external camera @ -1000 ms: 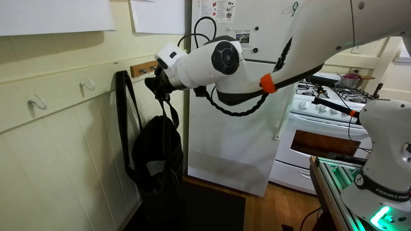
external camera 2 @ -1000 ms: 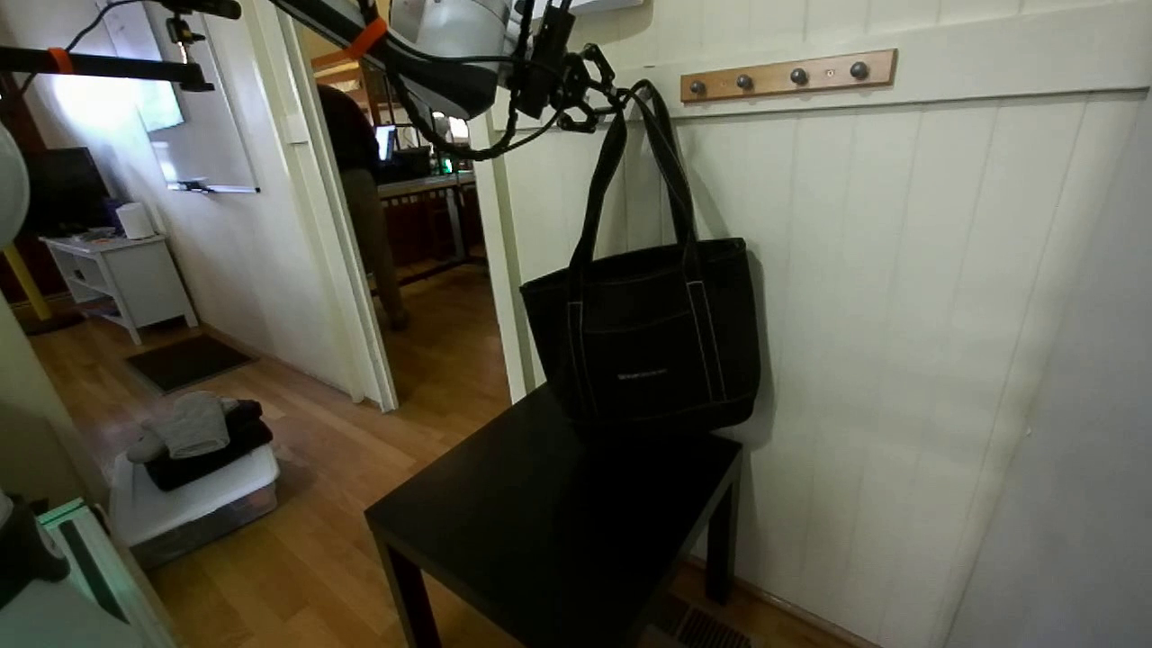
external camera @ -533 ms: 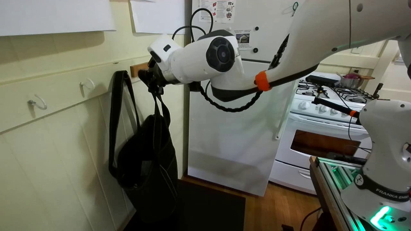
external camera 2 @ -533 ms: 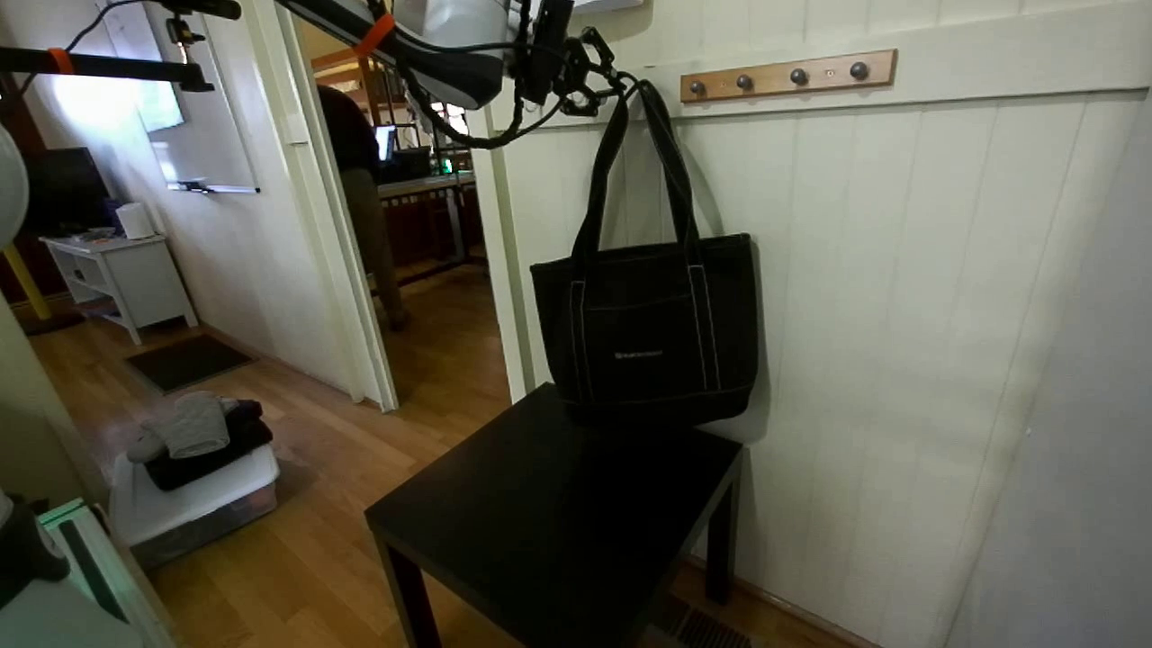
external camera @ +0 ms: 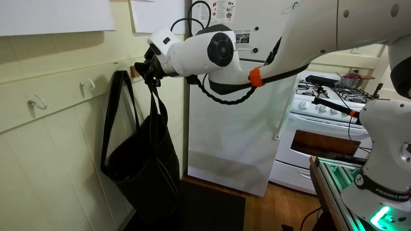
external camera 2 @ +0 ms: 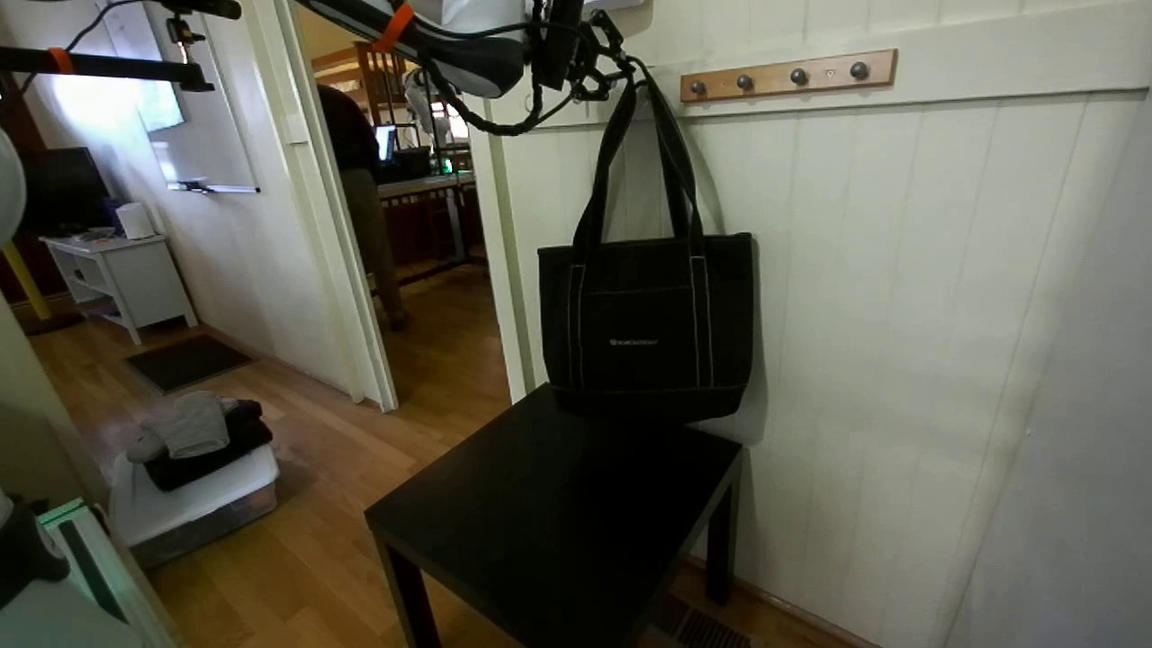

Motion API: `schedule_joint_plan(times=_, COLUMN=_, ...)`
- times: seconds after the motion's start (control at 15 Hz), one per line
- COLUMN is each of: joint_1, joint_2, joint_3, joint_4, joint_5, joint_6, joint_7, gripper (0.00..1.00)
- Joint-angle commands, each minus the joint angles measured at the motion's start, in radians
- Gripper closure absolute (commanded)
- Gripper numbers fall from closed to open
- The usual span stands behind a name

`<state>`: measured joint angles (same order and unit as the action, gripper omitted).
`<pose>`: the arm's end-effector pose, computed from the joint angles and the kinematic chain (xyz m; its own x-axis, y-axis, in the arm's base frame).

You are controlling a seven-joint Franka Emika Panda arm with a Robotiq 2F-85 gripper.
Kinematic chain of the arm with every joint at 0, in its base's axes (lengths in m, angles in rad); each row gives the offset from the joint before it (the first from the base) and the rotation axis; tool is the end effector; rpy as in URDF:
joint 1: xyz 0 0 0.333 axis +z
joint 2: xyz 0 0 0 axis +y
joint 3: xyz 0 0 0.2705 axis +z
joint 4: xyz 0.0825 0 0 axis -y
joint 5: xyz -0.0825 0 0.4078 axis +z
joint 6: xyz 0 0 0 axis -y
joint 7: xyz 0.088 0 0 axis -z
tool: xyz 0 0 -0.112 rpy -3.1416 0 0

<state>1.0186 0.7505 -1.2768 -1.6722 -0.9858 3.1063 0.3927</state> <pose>0.7023 0.0551 0.4185 0.4688 0.8572 0.2132 0.1396 -0.3102 0.9404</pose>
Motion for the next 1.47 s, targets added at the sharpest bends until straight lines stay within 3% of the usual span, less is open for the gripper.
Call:
schedule_joint_plan(times=0.0, joint_1=-0.048, joint_2=0.054, joint_3=-0.021, joint_4=0.065, joint_5=-0.016, joint_6=0.095, joint_7=0.010, gripper=0.97)
schedule_joint_plan(times=0.53, joint_1=-0.127, joint_2=0.101, joint_3=-0.006, joint_4=0.139, joint_5=-0.005, joint_6=0.203, joint_7=-0.022, gripper=0.97)
schedule_joint_plan(times=1.4, joint_1=-0.285, joint_2=0.117, joint_3=0.120, joint_4=0.264, joint_5=-0.013, joint_6=0.294, joint_7=-0.146, gripper=0.97)
